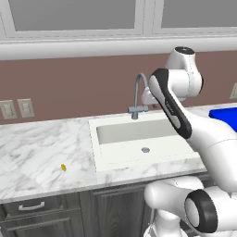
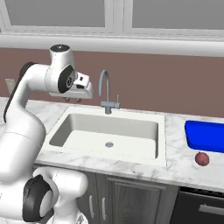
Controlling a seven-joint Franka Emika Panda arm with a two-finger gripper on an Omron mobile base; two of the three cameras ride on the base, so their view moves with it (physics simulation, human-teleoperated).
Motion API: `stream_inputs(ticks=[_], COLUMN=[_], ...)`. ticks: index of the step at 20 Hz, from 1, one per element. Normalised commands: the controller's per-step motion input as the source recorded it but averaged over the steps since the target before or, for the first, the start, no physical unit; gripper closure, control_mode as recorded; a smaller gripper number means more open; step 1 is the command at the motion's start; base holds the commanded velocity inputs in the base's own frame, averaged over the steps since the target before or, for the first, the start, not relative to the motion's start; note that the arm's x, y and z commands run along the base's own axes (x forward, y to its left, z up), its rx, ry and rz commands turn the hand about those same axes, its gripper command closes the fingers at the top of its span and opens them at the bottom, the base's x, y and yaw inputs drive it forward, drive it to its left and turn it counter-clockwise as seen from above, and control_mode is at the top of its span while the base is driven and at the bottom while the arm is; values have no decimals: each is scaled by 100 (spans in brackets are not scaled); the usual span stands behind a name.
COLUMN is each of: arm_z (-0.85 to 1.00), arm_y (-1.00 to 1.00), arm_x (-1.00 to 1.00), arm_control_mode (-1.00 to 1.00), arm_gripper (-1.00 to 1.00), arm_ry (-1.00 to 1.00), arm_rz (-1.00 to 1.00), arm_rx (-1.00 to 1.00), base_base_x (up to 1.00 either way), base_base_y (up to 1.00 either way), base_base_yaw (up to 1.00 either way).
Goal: Pick up all produce items and place them in the sink. Turn on the sink faucet to wash them. Then turn the sink off and put them in the tray.
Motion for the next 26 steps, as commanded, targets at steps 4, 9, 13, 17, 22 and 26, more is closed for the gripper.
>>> stream_inputs(ticks=[4,9,13,17,22,26], arm_z=[0,0,0,-7,-11,-4], arm_y=[-19,-53,-26,19,40,0], arm_x=[1,0,2,2,0,0], arm_control_mode=[-100,-100,-100,-100,-100,-100], arm_gripper=[-100,-100,-100,-100,-100,-100], arm_ry=[0,0,0,0,2,1], arm_rz=[0,0,0,0,0,0], arm_rx=[0,0,0,-1,-2,0], base_base_x=[0,0,0,0,0,0], base_base_y=[0,0,0,0,0,0], base_base_yaw=[0,0,0,0,0,0])
